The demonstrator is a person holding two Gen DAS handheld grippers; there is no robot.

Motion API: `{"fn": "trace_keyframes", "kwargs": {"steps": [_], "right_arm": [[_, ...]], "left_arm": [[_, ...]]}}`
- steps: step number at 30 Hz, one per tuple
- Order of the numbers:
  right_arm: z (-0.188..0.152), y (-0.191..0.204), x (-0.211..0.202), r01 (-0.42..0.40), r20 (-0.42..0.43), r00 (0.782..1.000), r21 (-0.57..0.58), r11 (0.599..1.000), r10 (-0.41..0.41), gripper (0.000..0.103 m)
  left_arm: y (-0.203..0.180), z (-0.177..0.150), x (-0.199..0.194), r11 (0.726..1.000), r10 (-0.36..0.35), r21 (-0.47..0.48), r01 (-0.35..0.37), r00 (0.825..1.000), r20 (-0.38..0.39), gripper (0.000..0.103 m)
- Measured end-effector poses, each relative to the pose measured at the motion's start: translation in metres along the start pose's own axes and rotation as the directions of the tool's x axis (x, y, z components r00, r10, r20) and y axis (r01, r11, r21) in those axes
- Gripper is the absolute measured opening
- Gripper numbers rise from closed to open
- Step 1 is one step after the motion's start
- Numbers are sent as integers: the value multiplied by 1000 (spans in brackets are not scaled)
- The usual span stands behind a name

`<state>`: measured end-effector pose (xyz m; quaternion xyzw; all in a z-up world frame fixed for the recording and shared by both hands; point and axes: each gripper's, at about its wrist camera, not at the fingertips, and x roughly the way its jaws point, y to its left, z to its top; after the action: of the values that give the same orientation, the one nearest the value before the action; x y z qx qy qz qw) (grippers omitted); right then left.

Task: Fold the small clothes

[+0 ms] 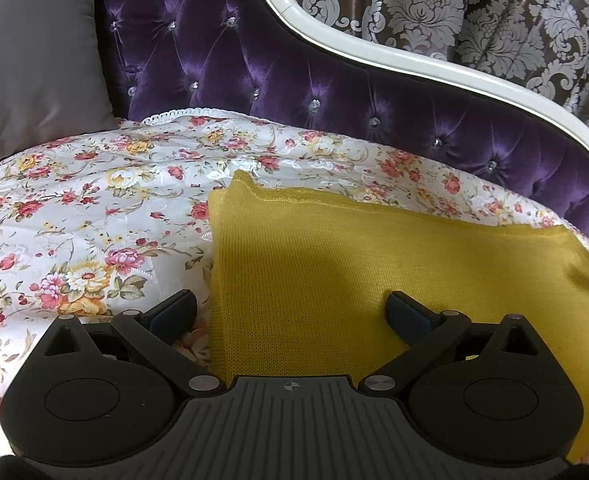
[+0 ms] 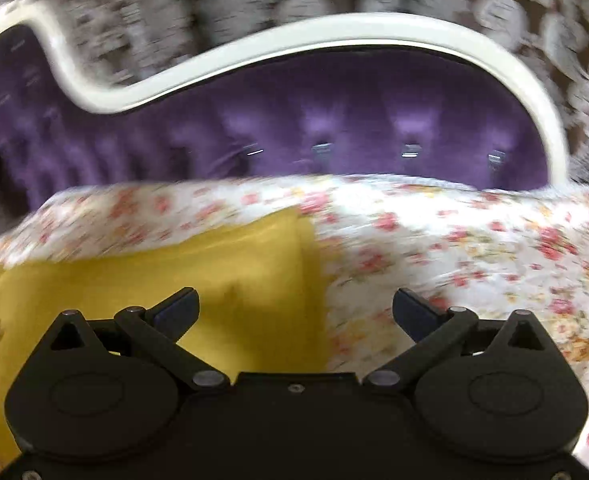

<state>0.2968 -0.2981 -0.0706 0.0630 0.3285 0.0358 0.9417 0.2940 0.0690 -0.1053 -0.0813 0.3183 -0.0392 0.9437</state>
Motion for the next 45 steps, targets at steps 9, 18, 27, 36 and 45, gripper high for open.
{"fn": "trace_keyframes", "kwargs": {"steps": [9,18,27,36,45], "right_arm": [[-46,37,-17,-53,-104,994,-261,964,27,102],[-64,13,-34,-80,-132,989,-149,986,60,103],[-65,13,-35,-86,-124,990,-146,986,68,103],[-66,12,-35,-92,-118,990,-141,986,75,103],[-66,12,-36,-100,-115,990,-133,986,85,103]], "left_arm": [[0,0,1,1000,-1,5,1,1000,0,103],[-3,13,-1,1000,4,-1,-4,996,-84,102],[-58,-1,-47,991,-66,108,77,992,-109,102],[-106,-47,-48,974,-18,219,52,988,-155,102],[-114,-60,-57,978,2,207,13,997,-71,102]]}}
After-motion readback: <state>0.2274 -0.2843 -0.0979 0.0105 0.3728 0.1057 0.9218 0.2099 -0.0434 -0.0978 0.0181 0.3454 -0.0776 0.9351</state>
